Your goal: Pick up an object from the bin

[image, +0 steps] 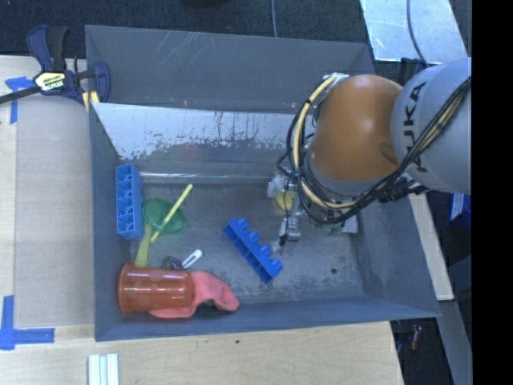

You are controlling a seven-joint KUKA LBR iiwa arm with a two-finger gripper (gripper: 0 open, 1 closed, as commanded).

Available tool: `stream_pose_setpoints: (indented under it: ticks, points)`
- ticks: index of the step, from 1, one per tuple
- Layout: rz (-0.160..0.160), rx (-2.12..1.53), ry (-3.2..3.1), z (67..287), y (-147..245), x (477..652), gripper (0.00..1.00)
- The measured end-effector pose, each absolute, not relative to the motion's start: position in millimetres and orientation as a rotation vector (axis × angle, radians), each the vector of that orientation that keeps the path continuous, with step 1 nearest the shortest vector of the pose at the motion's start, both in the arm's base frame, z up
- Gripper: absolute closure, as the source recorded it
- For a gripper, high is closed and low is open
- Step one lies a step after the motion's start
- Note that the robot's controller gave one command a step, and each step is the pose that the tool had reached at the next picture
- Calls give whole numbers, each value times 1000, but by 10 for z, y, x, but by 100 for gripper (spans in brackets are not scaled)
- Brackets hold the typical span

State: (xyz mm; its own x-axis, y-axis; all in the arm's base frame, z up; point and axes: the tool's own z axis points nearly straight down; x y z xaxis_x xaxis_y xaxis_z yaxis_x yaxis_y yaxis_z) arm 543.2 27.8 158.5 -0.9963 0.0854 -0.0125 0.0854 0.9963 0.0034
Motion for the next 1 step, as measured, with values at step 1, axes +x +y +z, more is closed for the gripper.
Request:
stream_pose_setpoints:
  ticks: [1]
  points:
    - [3, 342, 3120, 1262, 509, 5229, 0]
